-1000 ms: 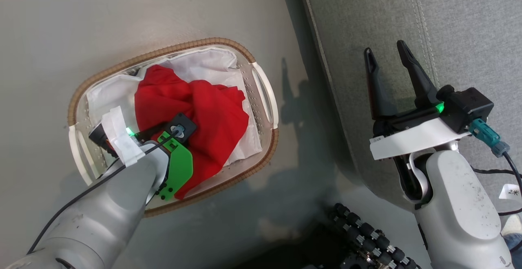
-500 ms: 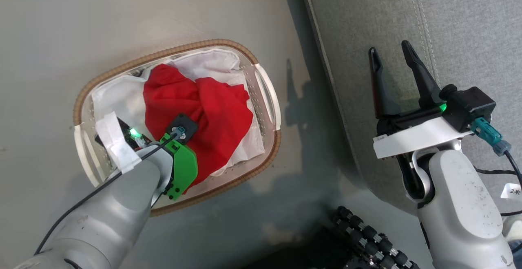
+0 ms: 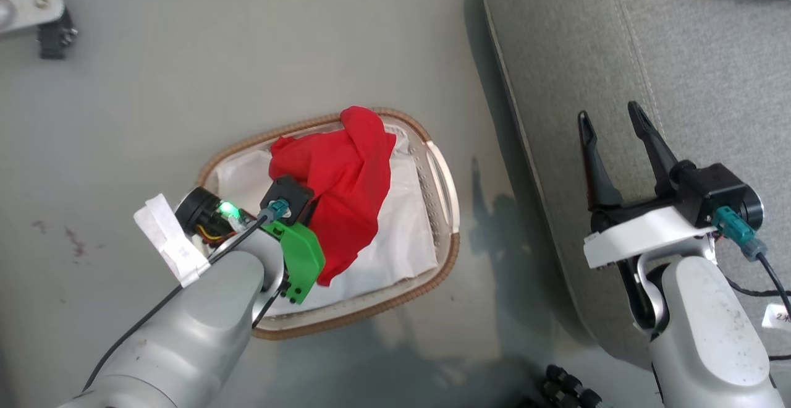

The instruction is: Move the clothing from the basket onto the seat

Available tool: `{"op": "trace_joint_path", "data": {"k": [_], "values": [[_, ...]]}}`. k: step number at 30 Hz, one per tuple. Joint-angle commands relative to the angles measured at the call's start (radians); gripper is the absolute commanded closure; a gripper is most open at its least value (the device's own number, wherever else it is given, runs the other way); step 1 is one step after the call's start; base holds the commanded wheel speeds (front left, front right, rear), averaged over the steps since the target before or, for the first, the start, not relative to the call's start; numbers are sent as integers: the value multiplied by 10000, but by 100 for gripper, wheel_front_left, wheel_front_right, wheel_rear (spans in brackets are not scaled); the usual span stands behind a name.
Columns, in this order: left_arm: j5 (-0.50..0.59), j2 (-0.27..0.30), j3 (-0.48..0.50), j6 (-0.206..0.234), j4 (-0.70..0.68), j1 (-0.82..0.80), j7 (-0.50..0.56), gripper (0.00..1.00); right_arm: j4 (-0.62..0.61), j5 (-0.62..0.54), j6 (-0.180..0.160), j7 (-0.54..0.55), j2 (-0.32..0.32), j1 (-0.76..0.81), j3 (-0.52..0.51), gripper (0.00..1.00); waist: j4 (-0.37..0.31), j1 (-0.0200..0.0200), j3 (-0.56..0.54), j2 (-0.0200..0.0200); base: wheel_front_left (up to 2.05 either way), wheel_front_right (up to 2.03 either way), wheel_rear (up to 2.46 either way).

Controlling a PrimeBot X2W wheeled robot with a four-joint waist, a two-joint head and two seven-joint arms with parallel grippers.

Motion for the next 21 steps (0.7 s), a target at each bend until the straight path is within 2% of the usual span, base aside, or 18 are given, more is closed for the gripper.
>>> {"op": "trace_joint_path", "data": {"k": [1, 11, 21], "values": [[21, 123, 192, 97, -399, 101, -96, 100, 71, -145, -15, -23, -43, 273, -90, 0, 887, 0, -1340, 0, 0, 0, 0], [671, 935, 996, 230, -2955, 666, -77, 100, 347, -723, -15, -23, -42, 1153, -215, 0, 1557, 0, -3476, 0, 0, 0, 0], [969, 1296, 727, 32, -3953, -73, 36, 100, 678, -825, -15, -23, -42, 1900, 190, 0, 1772, 0, -5184, 0, 0, 0, 0]]}}
